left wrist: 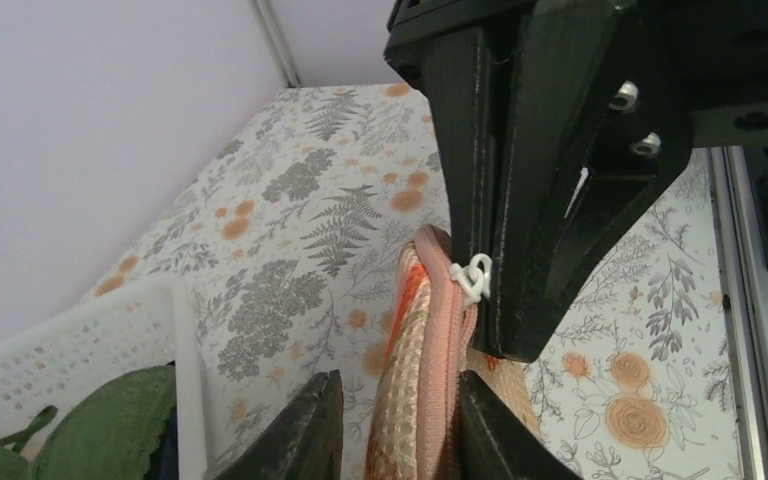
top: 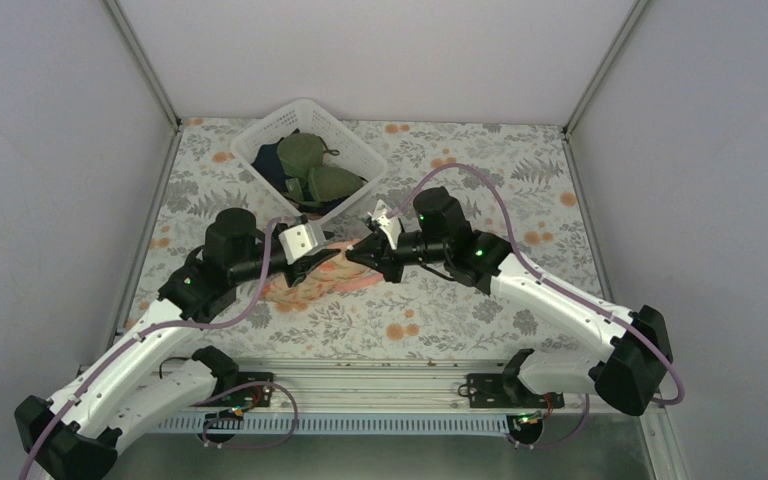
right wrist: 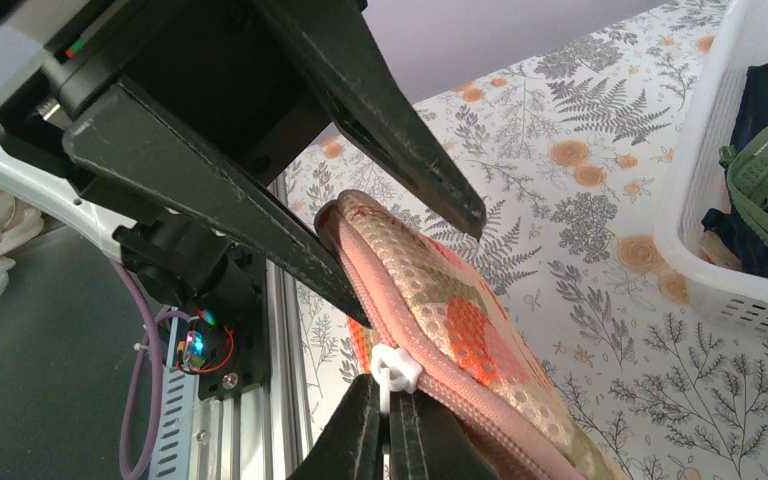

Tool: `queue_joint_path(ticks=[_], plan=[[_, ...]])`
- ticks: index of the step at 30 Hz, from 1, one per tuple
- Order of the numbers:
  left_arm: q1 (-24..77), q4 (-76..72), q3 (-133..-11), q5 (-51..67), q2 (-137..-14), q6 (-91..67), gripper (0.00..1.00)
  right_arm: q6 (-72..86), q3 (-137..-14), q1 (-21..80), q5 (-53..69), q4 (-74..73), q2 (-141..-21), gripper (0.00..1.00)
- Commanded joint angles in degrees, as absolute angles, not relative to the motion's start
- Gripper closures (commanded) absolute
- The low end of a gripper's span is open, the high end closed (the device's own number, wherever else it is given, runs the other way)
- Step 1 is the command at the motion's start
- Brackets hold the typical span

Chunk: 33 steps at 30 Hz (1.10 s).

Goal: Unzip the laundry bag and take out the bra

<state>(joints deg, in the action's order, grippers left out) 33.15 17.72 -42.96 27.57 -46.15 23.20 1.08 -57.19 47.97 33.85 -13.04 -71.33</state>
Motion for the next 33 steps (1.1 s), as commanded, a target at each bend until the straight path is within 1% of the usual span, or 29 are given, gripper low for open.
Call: queue_joint_path(ticks=[1, 5, 6, 10, 16, 20, 23, 25, 28, 33], plan=[[33.2, 19.5, -44.2, 25.9, -46.1, 26.6, 0.77, 0.1, -59.3, 48.3, 34.5, -12.8, -71.7, 0.97], [33.3, 20.2, -44.4, 26.5, -46.1, 27.8, 0.97, -0.2, -59.6, 48.3, 34.3, -13.1, -71.8, 0.96], [33.3, 20.5, -44.5, 26.7, -46.0, 27.9, 0.98, -0.1, -59.5, 48.1, 34.2, -13.1, -71.8, 0.96], [33.3, 20.4, -45.0, 27.7, -45.0, 27.7, 0.98, 0.9, -58.1, 46.1, 34.9, -12.2, -70.9, 0.96], [33.3, 17.9, -44.4, 30.2, -42.1, 27.4, 0.98, 3.8, -52.4, 39.1, 37.1, -9.5, -68.1, 0.96], [33.1, 16.0, -43.8, 31.8, -40.5, 24.1, 0.98, 5.0, -49.1, 34.8, 39.0, -8.2, -65.9, 0.97], [32.3, 13.9, -44.3, 32.5, -40.1, 18.5, 0.98, 5.0, -48.1, 32.1, 40.8, -8.3, -64.6, 0.96], [31.2, 10.9, -44.9, 33.1, -40.0, 12.2, 0.98, 5.2, -48.0, 30.6, 42.3, -8.3, -63.7, 0.96], [29.4, 6.6, -44.9, 36.5, -39.7, 5.5, 0.98, 5.1, -49.0, 29.9, 43.5, -8.4, -62.4, 0.96], [27.0, 4.2, -37.0, 35.1, -39.0, -1.6, 0.98, 5.9, -50.5, 31.5, 46.5, -7.4, -62.7, 0.96]])
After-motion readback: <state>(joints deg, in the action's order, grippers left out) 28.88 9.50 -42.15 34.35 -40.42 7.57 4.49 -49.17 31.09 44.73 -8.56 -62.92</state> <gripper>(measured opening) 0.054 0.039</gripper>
